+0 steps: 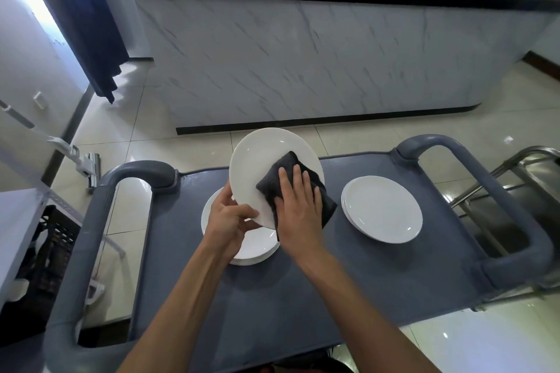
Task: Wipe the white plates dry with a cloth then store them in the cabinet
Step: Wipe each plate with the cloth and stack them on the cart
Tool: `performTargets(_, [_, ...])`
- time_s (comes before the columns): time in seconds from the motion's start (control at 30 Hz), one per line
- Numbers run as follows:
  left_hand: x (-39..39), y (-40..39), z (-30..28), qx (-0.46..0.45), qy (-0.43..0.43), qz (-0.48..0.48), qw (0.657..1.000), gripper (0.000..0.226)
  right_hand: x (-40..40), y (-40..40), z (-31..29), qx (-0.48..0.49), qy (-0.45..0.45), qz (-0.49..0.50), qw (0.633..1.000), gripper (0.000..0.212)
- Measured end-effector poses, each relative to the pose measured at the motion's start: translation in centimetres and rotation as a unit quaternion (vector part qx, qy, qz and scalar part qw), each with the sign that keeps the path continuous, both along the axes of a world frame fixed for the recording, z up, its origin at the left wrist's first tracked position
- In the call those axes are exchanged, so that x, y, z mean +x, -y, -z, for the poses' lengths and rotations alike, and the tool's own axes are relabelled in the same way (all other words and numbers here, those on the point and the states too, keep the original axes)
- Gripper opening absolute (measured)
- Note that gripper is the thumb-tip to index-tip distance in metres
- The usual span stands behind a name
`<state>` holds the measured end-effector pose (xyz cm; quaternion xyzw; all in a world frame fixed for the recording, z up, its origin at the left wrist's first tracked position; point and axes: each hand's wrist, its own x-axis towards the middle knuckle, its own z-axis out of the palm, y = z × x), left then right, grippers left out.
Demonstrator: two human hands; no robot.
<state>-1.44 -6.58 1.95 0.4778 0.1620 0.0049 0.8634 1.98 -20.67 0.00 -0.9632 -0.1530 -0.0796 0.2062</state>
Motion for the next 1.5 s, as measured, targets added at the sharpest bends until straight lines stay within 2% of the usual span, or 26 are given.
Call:
performTargets(0.3, [-0.3,0.1,0.2,0.006,0.007,0.010,1.000,0.071,-0.9,-1.7,0.1,0.035,-0.032,-0.034,0.998,0.057])
performTargets(0.43, [-0.4,-0.4,-0.1,-0.001,0.010,0.003,1.000,0.069,-0.8,-0.7,0.2,0.029,-0.009,-0.060,0.998,0.060])
performTargets(0.67, [-0.5,-1.1,-0.3,0.007,0.013,-0.003,1.000,0.066,0.6,1.7,0.6,0.045,0.020,0.001,0.999,0.058])
performTargets(1.07, [-0.3,-1.7,-0.4,0.032,0.023,0.048,0.998,0.064,3.8,3.9,-1.1,0.199,0.041,0.017,0.979,0.058])
performTargets(1.27, [-0.2,-2.3,-0.7,0.062,0.026,0.073,0.995,0.064,4.9,5.1,-2.7,0.246,0.026,0.009,0.969,0.066])
performTargets(1.5, [0.3,-3.2,-1.4,0.135,0.027,0.100,0.985,0.064,5.6,6.4,-3.8,0.258,0.002,-0.006,0.966,0.070])
